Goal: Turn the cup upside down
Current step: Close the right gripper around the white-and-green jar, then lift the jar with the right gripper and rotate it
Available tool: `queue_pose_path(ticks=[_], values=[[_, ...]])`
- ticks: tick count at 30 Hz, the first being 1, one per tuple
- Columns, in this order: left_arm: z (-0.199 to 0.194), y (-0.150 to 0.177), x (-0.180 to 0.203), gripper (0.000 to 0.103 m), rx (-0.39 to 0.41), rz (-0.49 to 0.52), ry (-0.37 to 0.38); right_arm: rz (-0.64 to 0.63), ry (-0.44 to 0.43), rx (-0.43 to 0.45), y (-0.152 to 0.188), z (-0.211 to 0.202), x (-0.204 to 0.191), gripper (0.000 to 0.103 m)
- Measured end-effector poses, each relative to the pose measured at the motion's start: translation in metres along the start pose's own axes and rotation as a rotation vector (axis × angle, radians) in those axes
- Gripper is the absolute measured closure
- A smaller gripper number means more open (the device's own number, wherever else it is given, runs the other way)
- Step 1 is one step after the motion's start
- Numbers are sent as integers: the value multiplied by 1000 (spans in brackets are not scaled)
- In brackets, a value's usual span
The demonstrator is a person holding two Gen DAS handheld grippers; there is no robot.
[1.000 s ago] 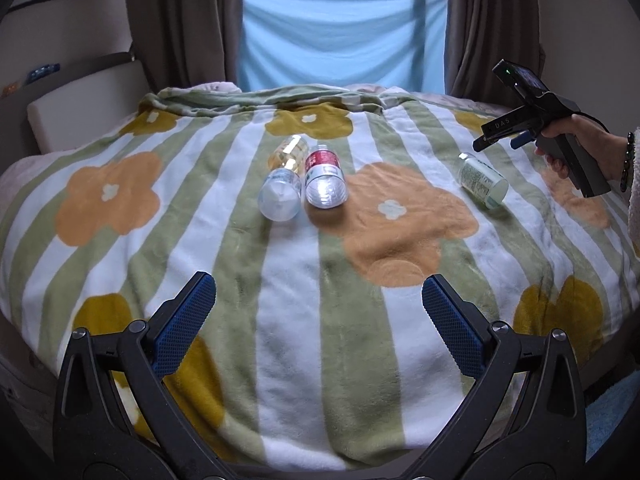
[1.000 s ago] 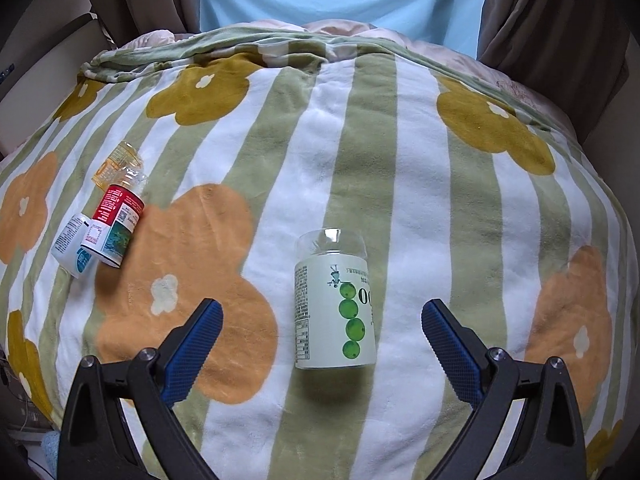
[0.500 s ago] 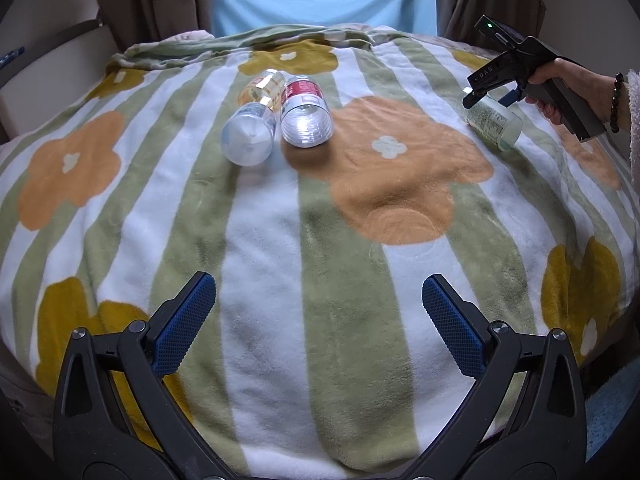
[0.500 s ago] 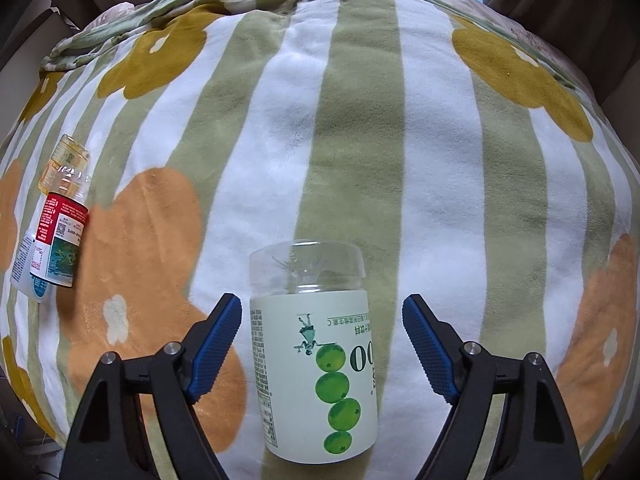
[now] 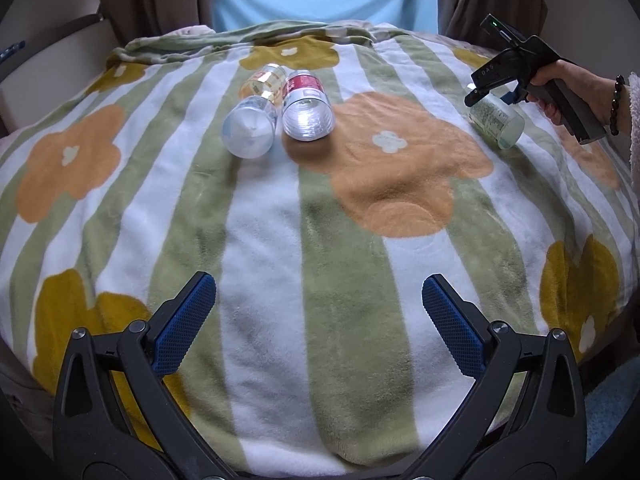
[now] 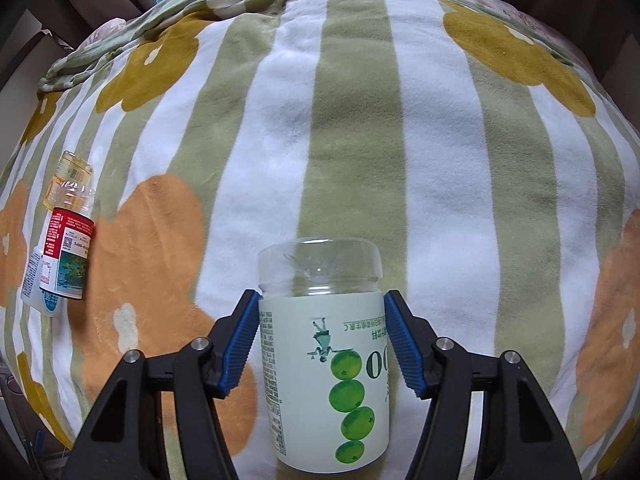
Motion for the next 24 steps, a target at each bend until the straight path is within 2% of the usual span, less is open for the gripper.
queue_pose_path(ticks=[8,13,19,21,24], values=[[-22,3,0,0,17,-8,10,-10,-83,28,11,-43,-29,45],[-42,8,-4,0,38,-24,23,-58,-193,34,31,-84,-69,45],[-59,17,-9,0,52,-39,26,-202,-242,-14,83,-117,-129,45],[-61,20,-12,0,48,-43,25,-232,-265,-60,103,-117,-148,45],[-62,25,-14,0,43,-47,16,-288,-245,-138,136,-106,-174,45]])
Point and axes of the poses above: each gripper's, at about its wrist camera, not at the fingertips, and z roughly the way its jaws point, x to its right, y to its underside, the point moved 4 cm from there along z, roughly the way its jaws point, and after that the axes turned 3 degrees about y, right-handed, at the moved point
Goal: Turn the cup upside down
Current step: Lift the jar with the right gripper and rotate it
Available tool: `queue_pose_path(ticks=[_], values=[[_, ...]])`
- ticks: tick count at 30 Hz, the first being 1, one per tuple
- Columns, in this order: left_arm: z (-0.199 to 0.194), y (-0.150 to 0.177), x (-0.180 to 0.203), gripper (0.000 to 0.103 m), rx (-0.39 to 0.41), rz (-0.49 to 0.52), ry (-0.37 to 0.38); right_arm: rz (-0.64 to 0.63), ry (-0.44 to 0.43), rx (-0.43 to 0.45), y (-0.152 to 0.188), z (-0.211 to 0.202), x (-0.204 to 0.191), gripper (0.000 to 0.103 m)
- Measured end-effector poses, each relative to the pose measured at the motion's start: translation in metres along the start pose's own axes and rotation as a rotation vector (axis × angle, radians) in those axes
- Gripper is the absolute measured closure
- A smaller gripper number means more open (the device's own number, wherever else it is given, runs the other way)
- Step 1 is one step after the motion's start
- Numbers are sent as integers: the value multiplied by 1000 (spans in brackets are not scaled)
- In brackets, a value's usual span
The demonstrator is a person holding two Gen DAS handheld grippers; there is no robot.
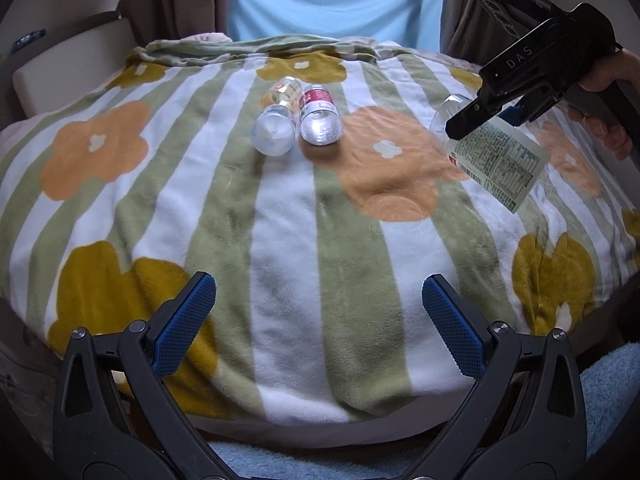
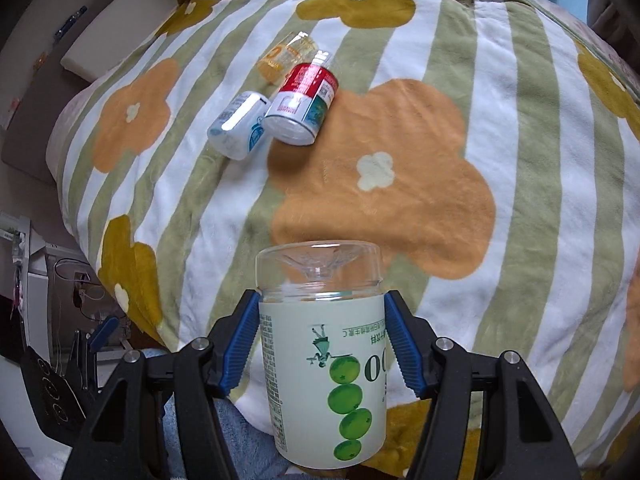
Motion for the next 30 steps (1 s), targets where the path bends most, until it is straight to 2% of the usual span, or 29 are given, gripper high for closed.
queue_pose_path(ticks=[3,6,15,23,24,27,28,30], values=[[-1,4,-3,0,0,-3,7,-45,15,-45,13,25,-22,45],[-1,6,-6,0,-5,-6,13,-18,15,-69,17,47,-30,45],[5,11,-16,0,-29,-31,18,174,34,-30,-9,80,-22,45],[11,13,-21,0,-41,-53,20,200,29,-60,-15,94,-22,43],[11,13,-21,0,-42,-53,19,209,27,-57,-15,94,-22,38],[11,12,-21,0,-42,-55,19,205,25,-35,-15,91,-24,13],[11,12,-21,0,-42,-54,18,203,23,-23,-16,88,-24,7],[10,12,-21,0,-43,-53,19,187,-1,-15,-14,85,-27,2]])
Point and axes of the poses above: each gripper's, at about its wrist camera, not at the fingertips, and z roughly the way its jaws point, x to its right, y to its underside, the point moved 4 cm from there along z, roughly the way its jaws point, and after that the axes turned 3 degrees about y, right-handed, at the moved point
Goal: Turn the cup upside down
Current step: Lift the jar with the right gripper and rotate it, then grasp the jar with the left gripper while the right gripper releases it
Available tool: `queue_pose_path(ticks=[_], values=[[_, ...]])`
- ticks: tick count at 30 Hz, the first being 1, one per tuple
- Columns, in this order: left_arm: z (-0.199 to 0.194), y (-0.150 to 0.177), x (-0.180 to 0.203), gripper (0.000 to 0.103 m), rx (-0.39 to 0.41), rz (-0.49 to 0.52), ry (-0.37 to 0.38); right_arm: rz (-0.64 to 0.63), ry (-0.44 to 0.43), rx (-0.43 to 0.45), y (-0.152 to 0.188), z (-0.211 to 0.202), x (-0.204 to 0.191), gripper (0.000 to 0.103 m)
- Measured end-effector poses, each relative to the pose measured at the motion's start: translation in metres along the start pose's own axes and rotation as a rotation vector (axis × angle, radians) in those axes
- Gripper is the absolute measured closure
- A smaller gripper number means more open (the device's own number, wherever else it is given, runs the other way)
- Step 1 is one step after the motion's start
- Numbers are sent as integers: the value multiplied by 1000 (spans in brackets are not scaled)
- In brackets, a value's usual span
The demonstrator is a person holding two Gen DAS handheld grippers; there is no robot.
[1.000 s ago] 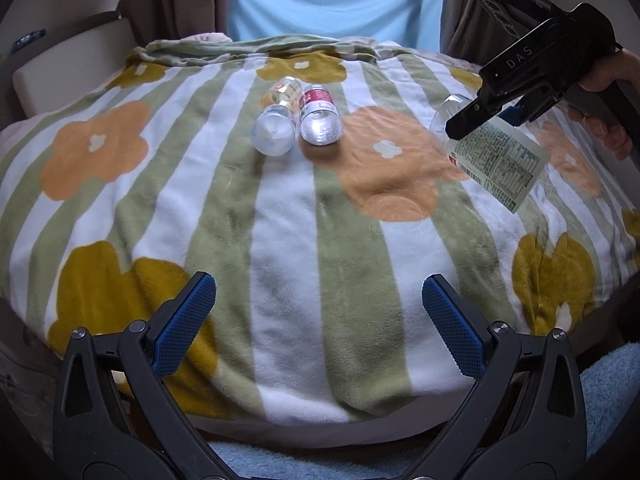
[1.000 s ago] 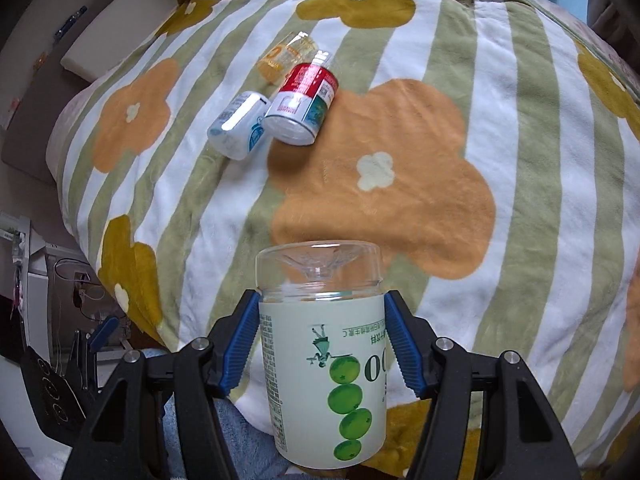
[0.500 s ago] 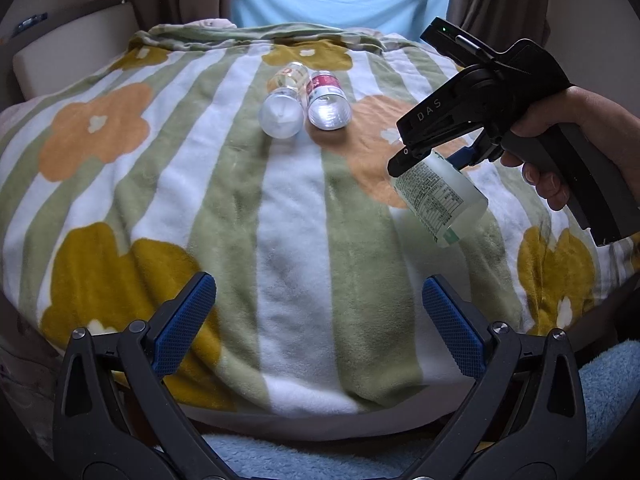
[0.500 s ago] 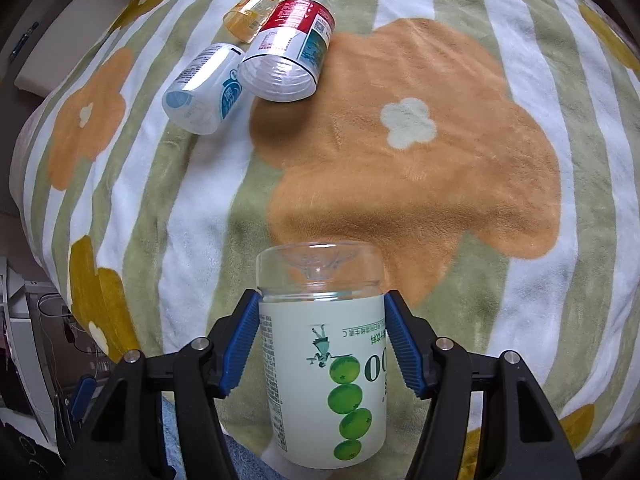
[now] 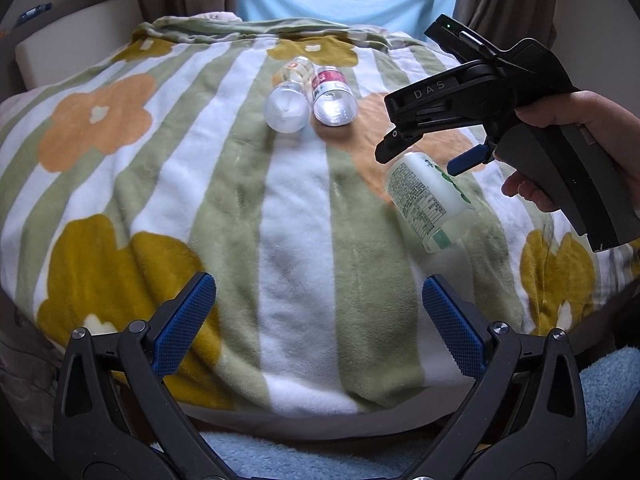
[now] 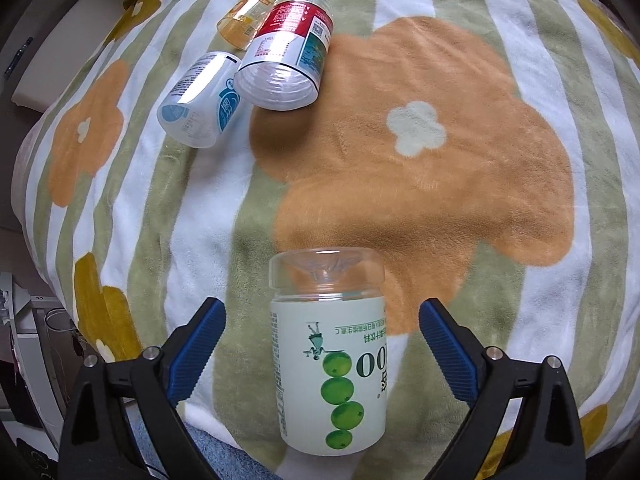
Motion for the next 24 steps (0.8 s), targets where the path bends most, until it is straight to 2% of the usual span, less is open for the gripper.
queue_pose_path(ticks=[5,12,15,19,24], values=[[-2,-1,1,0,0,-2,1,-71,-15,45,12,-20,-9,2],[-20,-5,3,0,24,-28,8,-99,-50,223,43,-74,-3,2],[-28,-9,4,0,40,-36,0,-106,-45,349,65,-102,4,2],[-40,-15,8,0,65,-32,-18,-135,34,528,102,-137,12,2],[-49,-21,18,0,81,-29,-14,-90,-17,631,143,-150,29,2]])
Point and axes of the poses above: each gripper's, at about its wrist camera, not at the fingertips, and z roughly the way its jaws point, x to its right, y to its underside, the point moved 4 cm from there along z, roughly the way its jaws point, and after that the axes turned 3 degrees about y, right-handed, at the moved point
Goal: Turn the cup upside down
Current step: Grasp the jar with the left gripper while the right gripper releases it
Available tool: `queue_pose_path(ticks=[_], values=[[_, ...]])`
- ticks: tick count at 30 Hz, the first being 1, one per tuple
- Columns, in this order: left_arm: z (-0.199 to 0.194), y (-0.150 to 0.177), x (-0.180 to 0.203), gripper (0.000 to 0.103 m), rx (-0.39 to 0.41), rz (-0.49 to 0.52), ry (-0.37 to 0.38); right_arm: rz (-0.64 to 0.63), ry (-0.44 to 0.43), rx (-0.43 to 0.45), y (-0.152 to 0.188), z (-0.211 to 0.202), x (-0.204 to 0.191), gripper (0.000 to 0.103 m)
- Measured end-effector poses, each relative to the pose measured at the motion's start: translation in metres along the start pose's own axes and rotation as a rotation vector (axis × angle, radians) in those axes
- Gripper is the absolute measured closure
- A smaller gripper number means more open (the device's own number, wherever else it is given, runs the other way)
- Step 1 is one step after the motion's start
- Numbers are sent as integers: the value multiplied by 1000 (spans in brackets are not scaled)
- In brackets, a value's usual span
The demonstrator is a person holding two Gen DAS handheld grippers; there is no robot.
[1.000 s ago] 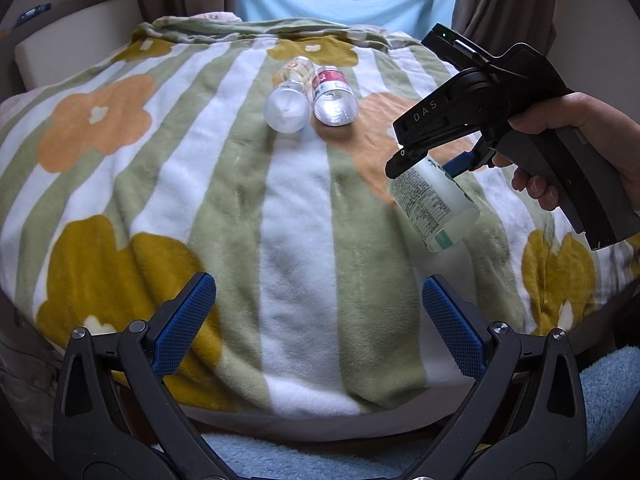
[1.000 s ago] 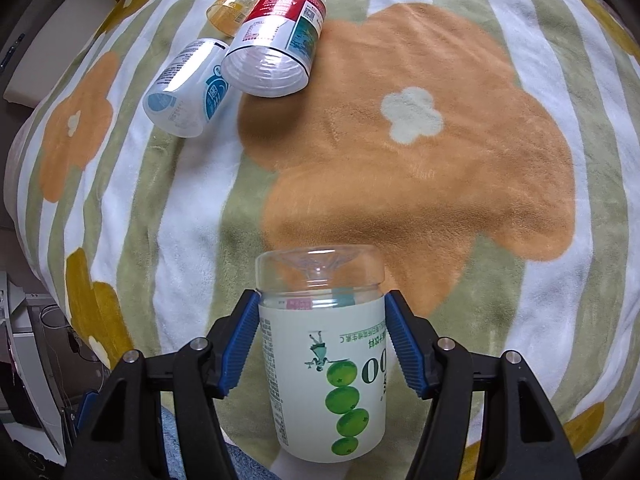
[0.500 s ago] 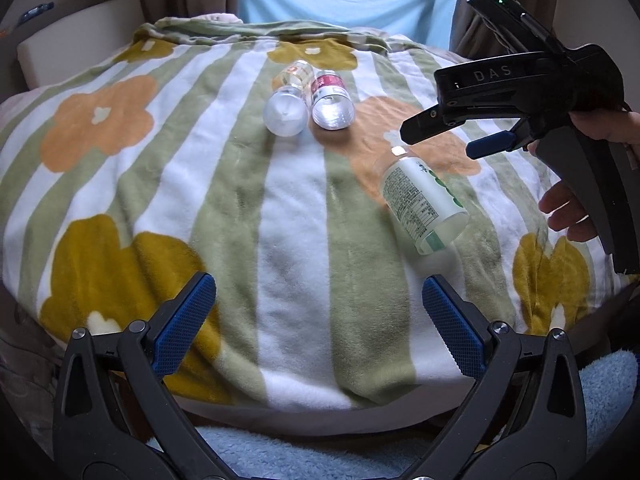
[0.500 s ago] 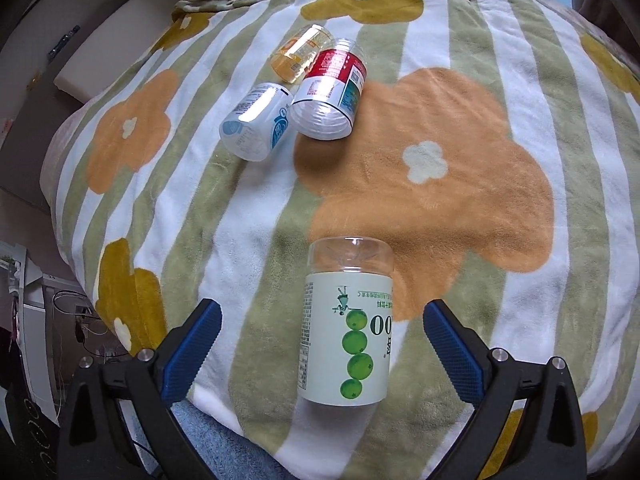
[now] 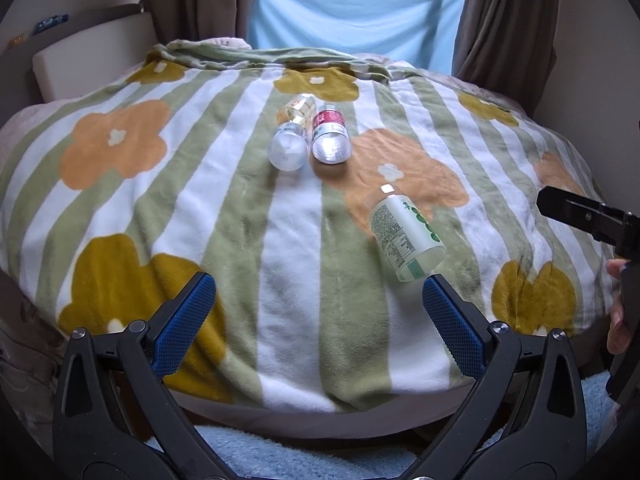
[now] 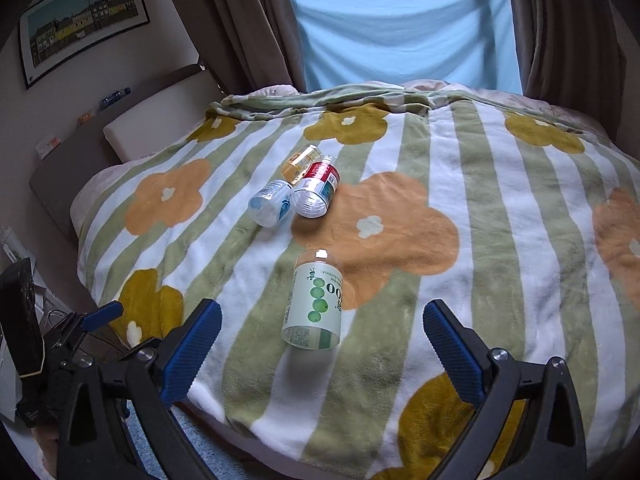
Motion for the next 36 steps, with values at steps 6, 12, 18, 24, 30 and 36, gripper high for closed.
queue_pose_path(ticks=[6,12,18,24,30,36], values=[[3,-10,17,0,-19,27,50,38,-16,30,28,-16,14,2],[45,-62,39,0,-146,62,179,2,-34,105,41,-28,22,2],[130,-99,55,0,-388,76,104,12,-85,180,56,-23,39,2],[208,-89,63,5,-591,11,45,11,-97,150,69,-9,52,2],[245,-75,65,9,-683,-54,17,47,-106,126,78,-4,71,2],[261,-66,60,32,-755,-131,35,76,-152,98,79,0,76,2]])
Point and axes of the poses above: each gripper's, at about its wrist camera, not at the fingertips, and z roughly the way its jaws point, x to its right, y to its underside, the point moved 4 cm from there along z, roughly the way its jaws point, and after that the axes turned 3 degrees about y, right-handed, at the moved point
